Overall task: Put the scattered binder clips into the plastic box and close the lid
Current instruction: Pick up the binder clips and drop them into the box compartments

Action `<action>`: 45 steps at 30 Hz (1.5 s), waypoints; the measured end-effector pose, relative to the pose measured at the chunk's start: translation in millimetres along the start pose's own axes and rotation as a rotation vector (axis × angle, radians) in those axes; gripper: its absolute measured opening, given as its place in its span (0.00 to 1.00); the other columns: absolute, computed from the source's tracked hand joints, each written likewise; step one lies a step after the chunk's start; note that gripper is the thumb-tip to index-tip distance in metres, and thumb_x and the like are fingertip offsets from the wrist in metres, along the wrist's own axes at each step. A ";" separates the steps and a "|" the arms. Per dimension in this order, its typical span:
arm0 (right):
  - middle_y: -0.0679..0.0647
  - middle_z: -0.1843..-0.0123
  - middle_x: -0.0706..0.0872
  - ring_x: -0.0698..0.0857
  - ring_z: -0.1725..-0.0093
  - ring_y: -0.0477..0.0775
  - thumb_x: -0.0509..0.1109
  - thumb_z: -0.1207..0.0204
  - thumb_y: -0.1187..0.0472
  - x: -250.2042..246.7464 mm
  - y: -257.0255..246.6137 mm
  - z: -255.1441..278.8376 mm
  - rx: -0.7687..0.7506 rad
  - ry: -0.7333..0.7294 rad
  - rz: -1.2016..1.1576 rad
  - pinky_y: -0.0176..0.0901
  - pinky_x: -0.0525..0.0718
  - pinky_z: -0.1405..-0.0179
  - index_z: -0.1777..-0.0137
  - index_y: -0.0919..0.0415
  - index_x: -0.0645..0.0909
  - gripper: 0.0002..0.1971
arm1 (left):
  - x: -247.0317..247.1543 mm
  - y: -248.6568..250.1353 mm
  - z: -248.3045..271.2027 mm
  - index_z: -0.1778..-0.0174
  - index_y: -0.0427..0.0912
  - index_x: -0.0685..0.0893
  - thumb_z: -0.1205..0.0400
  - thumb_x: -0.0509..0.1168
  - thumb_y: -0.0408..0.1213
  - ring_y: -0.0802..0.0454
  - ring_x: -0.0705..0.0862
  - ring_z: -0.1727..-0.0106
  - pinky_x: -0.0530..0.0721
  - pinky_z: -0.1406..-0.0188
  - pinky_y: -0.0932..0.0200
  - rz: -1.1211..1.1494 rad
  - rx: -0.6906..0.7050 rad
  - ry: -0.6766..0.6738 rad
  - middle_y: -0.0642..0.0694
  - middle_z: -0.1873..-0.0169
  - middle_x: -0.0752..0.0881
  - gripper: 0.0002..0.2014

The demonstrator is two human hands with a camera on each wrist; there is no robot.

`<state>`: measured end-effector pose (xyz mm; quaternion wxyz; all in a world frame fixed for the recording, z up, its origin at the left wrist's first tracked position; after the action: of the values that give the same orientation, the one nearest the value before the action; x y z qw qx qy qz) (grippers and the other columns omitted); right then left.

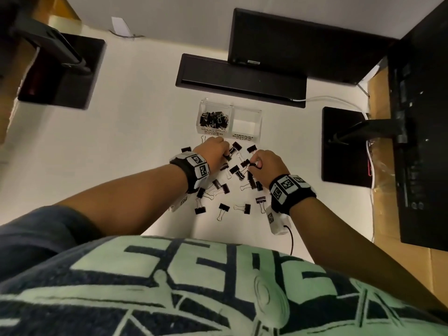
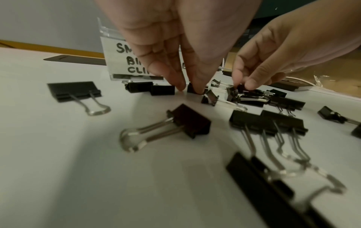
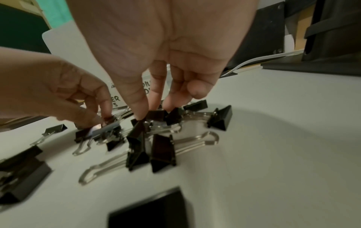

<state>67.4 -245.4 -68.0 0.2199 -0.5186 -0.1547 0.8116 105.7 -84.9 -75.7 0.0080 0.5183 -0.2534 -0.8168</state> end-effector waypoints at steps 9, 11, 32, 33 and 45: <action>0.49 0.53 0.76 0.78 0.56 0.51 0.66 0.25 0.62 -16.1 0.6 -8.1 0.019 0.069 -0.100 0.49 0.83 0.50 0.43 0.55 0.80 0.11 | -3.1 -4.4 10.8 0.56 0.41 0.78 0.24 0.66 0.46 0.46 0.77 0.51 0.78 0.58 0.54 -0.004 -0.013 0.031 0.44 0.53 0.78 0.11; 0.50 0.52 0.76 0.79 0.55 0.51 0.66 0.24 0.62 -15.4 -8.8 -9.4 -0.017 0.059 -0.080 0.47 0.83 0.50 0.37 0.52 0.78 0.16 | -3.1 -1.2 8.3 0.54 0.43 0.75 0.23 0.67 0.47 0.47 0.76 0.53 0.80 0.54 0.51 0.045 -0.077 0.028 0.44 0.53 0.78 0.13; 0.48 0.56 0.81 0.81 0.58 0.48 0.70 0.25 0.61 -13.7 -16.5 -13.6 -0.032 0.059 -0.206 0.41 0.81 0.55 0.50 0.58 0.83 0.05 | -5.7 -6.2 13.9 0.42 0.38 0.76 0.25 0.64 0.31 0.43 0.76 0.42 0.77 0.44 0.52 0.121 -0.153 0.122 0.40 0.43 0.78 0.15; 0.48 0.56 0.82 0.81 0.57 0.49 0.70 0.25 0.61 -18.1 -9.7 -13.4 -0.001 0.074 -0.221 0.42 0.82 0.54 0.50 0.58 0.83 0.06 | -5.5 -1.4 12.5 0.42 0.38 0.76 0.24 0.64 0.31 0.43 0.76 0.42 0.75 0.45 0.53 0.114 -0.128 0.123 0.40 0.43 0.79 0.15; 0.58 0.42 0.79 0.79 0.41 0.56 0.69 0.24 0.60 -35.9 28.6 -7.5 0.070 0.174 -0.074 0.41 0.77 0.49 0.46 0.59 0.82 0.08 | 10.4 31.7 -3.7 0.38 0.43 0.80 0.20 0.63 0.34 0.39 0.76 0.42 0.79 0.46 0.51 0.021 0.022 -0.008 0.38 0.44 0.76 0.14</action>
<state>81.6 -288.3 -57.1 0.2804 -0.5732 -0.1254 0.7597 96.1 -116.9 -72.3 0.0098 0.5122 -0.2677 -0.8160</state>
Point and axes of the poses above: each hand's wrist, its own z-axis away from the middle knuckle, its own x-axis out of the palm, y = z × x, the point moved 6 cm from there along -z, towards the middle knuckle
